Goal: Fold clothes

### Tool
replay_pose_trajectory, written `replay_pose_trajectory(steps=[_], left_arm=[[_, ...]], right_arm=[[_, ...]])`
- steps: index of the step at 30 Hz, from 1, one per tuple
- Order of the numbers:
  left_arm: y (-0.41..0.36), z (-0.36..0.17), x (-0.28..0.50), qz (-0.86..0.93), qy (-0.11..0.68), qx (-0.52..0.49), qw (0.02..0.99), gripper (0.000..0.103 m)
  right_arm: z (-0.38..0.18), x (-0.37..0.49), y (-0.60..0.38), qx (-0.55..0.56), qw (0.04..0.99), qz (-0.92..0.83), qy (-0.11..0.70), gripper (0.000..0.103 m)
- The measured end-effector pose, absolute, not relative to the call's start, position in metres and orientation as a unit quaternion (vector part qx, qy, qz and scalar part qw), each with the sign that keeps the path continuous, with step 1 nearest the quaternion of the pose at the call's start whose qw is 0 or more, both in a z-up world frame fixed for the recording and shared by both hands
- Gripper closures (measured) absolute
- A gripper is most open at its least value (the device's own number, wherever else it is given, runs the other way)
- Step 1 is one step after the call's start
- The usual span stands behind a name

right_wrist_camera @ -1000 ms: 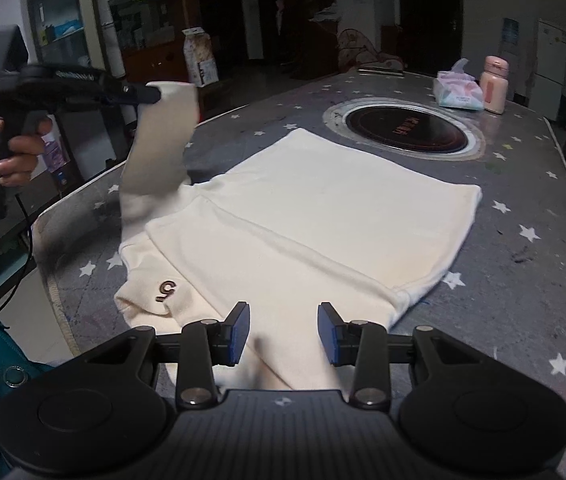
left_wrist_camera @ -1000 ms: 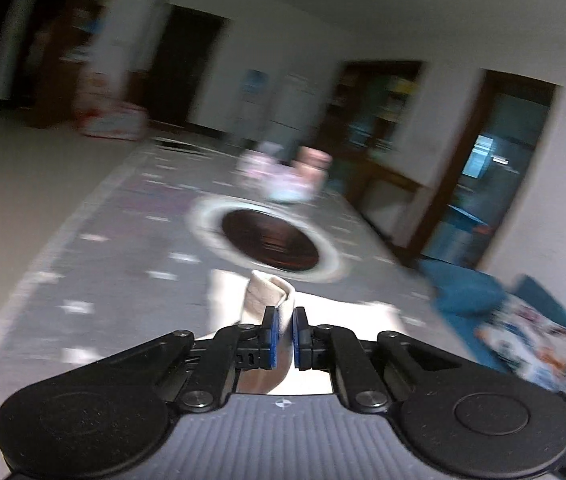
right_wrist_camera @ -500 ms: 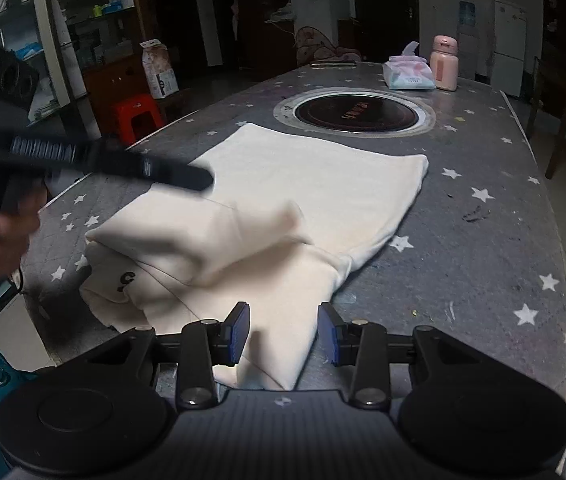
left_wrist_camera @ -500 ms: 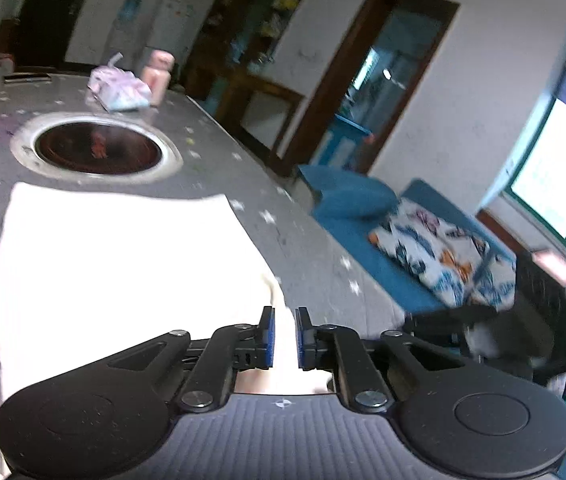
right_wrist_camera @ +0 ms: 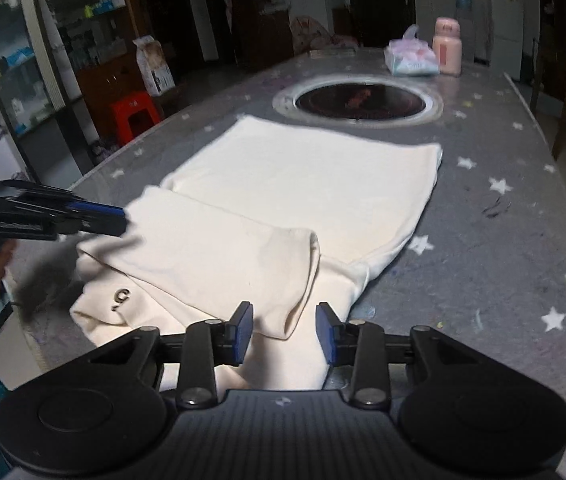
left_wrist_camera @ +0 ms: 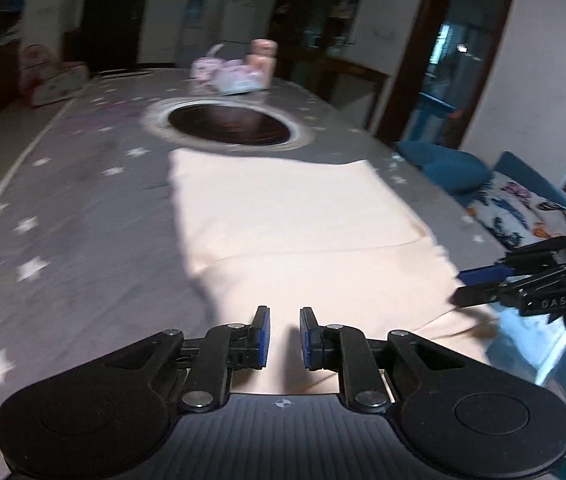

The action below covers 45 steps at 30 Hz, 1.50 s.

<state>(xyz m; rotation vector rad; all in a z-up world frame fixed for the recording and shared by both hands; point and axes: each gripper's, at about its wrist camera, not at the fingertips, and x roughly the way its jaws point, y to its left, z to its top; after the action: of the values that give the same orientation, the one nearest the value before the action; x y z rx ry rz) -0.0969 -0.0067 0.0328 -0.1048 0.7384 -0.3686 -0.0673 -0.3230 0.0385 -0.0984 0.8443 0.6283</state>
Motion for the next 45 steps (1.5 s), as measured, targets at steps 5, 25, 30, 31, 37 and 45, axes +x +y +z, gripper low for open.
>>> replay_pose_trajectory(steps=[5,25,30,31,37,45], left_arm=[[0.011,0.026,-0.101,-0.168,0.364,-0.056,0.915,0.085],[-0.013,0.044,-0.129,-0.254,0.315,0.07,0.912,0.067],[-0.036,0.032,-0.128,-0.288,0.31,0.122,0.898,0.067],[-0.039,0.029,-0.127,-0.29,0.312,0.132,0.895,0.069],[-0.047,0.021,-0.127,-0.293,0.303,0.173,0.89,0.097],[-0.025,0.037,-0.129,-0.289,0.302,0.132,0.899,0.101]], right_arm=[[0.041,-0.069,-0.319,-0.048,0.863,0.301,0.403,0.1],[0.064,-0.099,-0.32,-0.085,0.86,0.32,0.388,0.089],[0.054,-0.104,-0.298,-0.132,0.846,0.347,0.383,0.079],[0.052,-0.105,-0.295,-0.141,0.845,0.349,0.381,0.079],[0.044,-0.104,-0.287,-0.177,0.837,0.353,0.378,0.08],[0.054,-0.107,-0.291,-0.176,0.838,0.358,0.373,0.098]])
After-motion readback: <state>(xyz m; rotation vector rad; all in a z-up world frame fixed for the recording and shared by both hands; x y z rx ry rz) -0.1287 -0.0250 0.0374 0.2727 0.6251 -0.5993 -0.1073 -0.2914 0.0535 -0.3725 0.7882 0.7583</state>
